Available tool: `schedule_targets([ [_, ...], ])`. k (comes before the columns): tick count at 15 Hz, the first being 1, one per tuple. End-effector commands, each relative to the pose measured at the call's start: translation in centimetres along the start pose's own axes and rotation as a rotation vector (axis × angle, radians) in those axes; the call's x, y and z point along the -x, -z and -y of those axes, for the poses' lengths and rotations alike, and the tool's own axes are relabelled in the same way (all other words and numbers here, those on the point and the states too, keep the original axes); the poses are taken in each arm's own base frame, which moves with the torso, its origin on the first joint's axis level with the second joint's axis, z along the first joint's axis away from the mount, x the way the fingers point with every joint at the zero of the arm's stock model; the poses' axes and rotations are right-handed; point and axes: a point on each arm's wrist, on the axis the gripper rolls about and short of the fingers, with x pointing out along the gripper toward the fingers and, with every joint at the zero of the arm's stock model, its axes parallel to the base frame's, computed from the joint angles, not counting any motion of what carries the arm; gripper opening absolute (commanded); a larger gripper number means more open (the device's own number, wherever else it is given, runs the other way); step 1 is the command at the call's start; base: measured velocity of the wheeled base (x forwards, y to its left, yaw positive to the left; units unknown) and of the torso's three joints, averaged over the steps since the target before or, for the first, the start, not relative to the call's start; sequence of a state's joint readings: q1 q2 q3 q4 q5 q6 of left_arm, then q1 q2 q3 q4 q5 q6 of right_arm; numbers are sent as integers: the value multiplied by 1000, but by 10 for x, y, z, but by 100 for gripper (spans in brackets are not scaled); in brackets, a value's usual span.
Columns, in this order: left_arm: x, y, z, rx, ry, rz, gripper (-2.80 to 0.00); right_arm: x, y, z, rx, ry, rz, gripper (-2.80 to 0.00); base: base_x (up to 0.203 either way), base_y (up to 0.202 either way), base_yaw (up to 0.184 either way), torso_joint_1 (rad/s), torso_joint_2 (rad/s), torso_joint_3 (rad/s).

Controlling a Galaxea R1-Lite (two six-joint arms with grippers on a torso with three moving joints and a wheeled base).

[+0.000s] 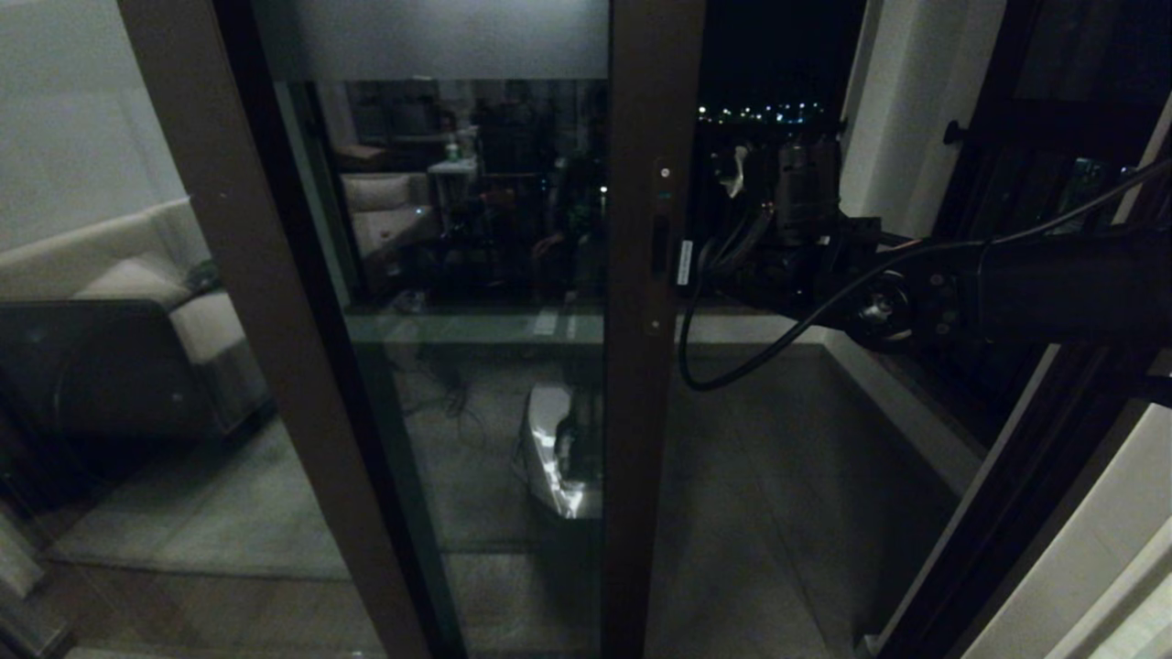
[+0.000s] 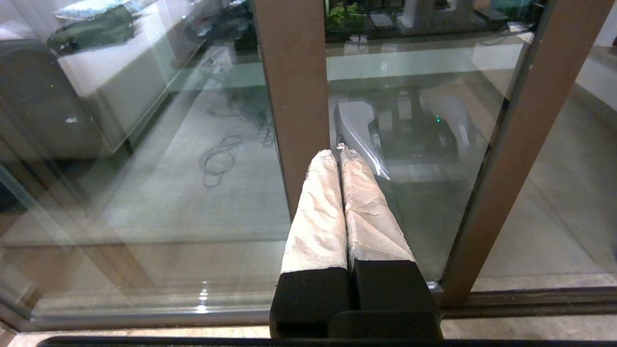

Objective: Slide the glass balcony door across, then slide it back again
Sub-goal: Open the slid door

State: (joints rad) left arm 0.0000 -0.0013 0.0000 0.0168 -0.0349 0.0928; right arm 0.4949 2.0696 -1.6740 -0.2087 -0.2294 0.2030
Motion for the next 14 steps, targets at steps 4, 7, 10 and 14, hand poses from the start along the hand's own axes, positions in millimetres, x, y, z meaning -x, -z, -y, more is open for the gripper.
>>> schedule_targets([
  [4,0,0,0,-1,1,-1,-280,0,5,-10,4,1,-6,-280,0,0,0,0,0,0],
  [7,0,0,0,-1,-1,-1,-280,2,3,-11,3,7,1,-280,0,0,0,0,0,0],
  [10,0,0,0,-1,-2,-2,-280,20,-2,-3,1,17,-4,-280,0,0,0,0,0,0],
  [14,0,0,0,-1,1,-1,-280,79,-24,27,-8,55,23,-280,0,0,0,0,0,0],
])
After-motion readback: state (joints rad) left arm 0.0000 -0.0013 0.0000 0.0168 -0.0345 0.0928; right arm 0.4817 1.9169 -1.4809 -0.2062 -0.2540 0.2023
